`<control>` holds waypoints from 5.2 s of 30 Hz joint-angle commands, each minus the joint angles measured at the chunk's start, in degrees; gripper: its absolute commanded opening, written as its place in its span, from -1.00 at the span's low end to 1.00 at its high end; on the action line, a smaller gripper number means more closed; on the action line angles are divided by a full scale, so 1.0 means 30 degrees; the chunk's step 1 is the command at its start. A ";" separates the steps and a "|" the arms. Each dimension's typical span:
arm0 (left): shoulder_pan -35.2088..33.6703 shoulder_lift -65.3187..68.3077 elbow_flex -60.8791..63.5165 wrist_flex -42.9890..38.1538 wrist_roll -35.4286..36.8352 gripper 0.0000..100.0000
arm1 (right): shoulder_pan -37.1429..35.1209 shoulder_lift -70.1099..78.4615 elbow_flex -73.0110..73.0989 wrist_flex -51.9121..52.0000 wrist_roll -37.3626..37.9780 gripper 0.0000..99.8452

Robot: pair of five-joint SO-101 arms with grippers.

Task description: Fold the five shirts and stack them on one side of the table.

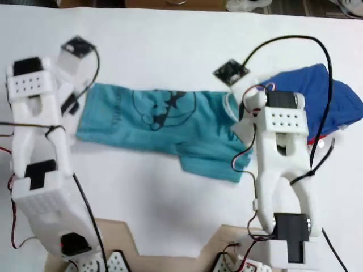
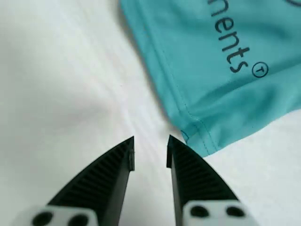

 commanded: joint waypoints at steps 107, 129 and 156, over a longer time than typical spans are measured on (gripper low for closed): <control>0.1436 0.8938 -1.6484 0.4630 0.3634 -0.95 | -0.7194 0.3531 0.8498 -0.6081 0.4308 -0.54; 0.0908 0.8967 -1.6484 0.4630 0.3634 -0.95 | -0.6960 0.2740 0.5744 -0.5260 0.4308 -0.95; 0.0938 0.8967 -1.6454 0.4513 0.3634 -0.95 | -1.0359 -0.1333 0.8791 -0.1451 0.4308 -0.62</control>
